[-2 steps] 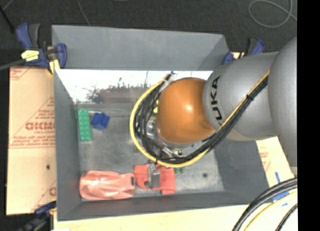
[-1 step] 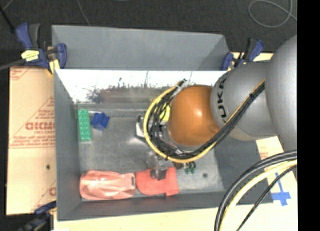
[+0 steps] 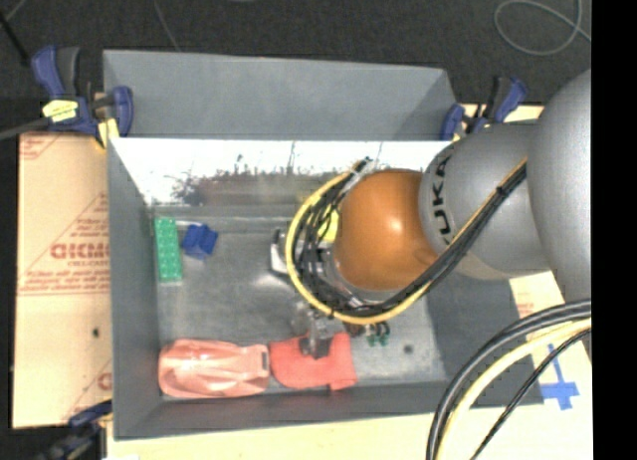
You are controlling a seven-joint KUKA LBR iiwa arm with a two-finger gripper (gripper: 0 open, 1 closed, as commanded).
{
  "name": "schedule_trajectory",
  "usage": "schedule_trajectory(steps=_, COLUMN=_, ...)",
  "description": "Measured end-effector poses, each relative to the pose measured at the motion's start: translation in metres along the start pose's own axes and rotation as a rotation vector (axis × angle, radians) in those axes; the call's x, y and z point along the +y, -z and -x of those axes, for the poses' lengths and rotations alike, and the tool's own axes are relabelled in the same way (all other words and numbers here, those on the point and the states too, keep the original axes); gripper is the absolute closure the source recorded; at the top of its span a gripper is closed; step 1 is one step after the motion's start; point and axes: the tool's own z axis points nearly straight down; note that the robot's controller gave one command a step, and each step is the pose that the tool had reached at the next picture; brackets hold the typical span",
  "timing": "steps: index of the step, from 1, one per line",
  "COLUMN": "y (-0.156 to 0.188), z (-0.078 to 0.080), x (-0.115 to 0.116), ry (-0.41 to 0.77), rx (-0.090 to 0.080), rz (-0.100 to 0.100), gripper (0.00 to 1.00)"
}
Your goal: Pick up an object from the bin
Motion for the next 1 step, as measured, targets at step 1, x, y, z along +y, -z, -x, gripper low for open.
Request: schedule_trajectory(steps=1, y=0.0418, z=-0.0035, x=-0.0028, ry=0.009, rx=0.008, rz=0.000, gripper=1.00)
